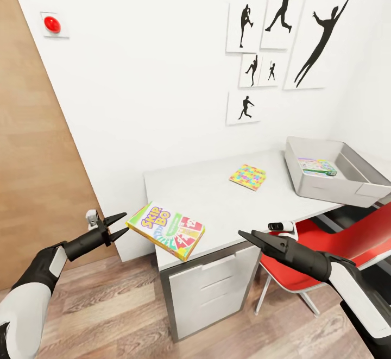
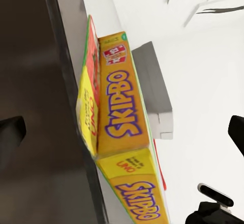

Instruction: Put all the toys in the child's room - the three board games (two on the bed and one on the table), the two jigsaw puzzles on the table, and the tennis ball on the table - inside the toy box on the table in the child's room.

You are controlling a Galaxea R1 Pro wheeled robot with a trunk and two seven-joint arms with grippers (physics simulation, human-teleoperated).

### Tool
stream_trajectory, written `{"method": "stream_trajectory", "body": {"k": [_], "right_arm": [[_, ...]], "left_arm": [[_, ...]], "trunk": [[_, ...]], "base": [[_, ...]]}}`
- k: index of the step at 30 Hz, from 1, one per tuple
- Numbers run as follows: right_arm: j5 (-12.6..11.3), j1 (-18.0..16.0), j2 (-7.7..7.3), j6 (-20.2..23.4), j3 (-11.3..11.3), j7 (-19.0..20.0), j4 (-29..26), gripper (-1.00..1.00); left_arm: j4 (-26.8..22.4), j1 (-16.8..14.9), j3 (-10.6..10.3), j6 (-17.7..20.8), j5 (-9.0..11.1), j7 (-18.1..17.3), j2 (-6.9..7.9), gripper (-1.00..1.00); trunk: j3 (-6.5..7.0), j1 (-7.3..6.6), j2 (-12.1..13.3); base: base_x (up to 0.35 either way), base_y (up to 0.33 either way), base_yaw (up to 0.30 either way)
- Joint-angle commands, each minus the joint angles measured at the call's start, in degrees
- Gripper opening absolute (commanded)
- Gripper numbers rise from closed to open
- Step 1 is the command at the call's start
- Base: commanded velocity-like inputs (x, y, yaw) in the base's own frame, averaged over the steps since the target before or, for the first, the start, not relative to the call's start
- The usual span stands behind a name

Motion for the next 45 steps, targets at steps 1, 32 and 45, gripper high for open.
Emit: {"method": "stream_trajectory", "body": {"k": [1,32,45], "right_arm": [[-0.3,0.0,-0.04,0.3,0.1,0.0,0.0,1.0],[-0.2,0.0,0.55,0.3,0.1,-0.1,0.0,1.0],[-0.1,0.0,0.57,0.3,0.1,-0.1,0.0,1.0]], "left_arm": [[0.0,0.0,0.1,0.4,0.0,-0.1,-0.01,1.0],[0.1,0.0,0.2,0.5,0.0,-0.2,-0.01,1.0],[1.5,0.0,1.6,1.1,0.0,-0.1,-0.01,1.0]], "trunk": [[-0.05,0.0,0.0],[0.36,0.0,0.0],[0.36,0.0,0.0]], "base": [[0.0,0.0,0.0],[0.0,0.0,-0.033],[0.0,0.0,0.0]]}}
